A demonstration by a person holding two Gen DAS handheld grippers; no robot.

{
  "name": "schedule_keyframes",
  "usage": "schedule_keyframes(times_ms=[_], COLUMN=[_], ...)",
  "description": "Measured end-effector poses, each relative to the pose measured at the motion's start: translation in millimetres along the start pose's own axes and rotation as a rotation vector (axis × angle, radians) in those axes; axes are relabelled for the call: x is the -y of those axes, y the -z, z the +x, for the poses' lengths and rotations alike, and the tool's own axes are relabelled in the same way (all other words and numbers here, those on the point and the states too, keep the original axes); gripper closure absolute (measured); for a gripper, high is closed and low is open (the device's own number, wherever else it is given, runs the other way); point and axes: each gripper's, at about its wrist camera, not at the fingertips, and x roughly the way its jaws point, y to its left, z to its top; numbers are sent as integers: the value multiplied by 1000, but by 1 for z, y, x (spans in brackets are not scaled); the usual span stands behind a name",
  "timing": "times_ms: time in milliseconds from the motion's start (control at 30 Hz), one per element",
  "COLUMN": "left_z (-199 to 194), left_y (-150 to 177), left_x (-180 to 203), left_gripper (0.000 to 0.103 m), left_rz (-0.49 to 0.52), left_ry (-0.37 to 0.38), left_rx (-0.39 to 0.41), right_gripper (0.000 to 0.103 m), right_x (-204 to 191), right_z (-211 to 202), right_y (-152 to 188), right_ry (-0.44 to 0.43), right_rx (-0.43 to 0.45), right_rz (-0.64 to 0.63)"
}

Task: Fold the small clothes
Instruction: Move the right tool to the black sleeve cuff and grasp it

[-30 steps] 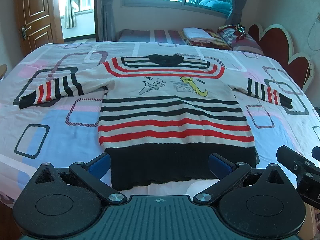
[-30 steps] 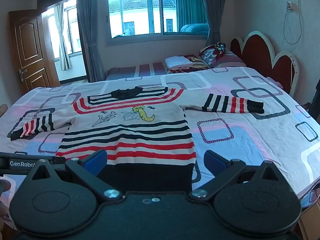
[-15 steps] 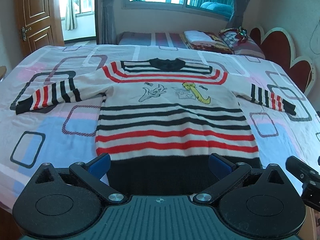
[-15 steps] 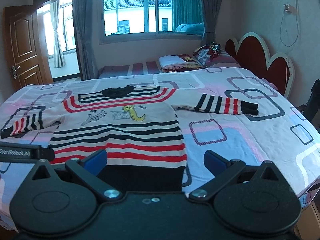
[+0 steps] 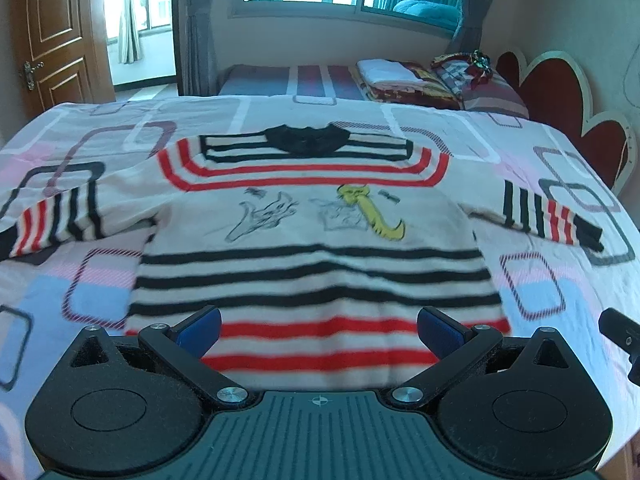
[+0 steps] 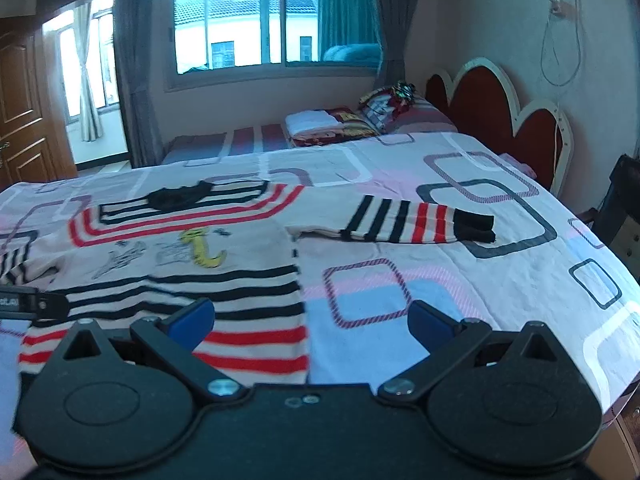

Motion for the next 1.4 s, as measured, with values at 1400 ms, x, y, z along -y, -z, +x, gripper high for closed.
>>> schedule_keyframes(times_ms=[1400], left_z=[264], left_y=[-110], left_x=[96], left_gripper=[0], left_rz=[-44], left_ry=[-171], left_rx=[-112], right_gripper=[28], right_x=[227], right_z=[301], right_y=[-67], right_ry=[186], right_rx=[-235], right_rz=[396])
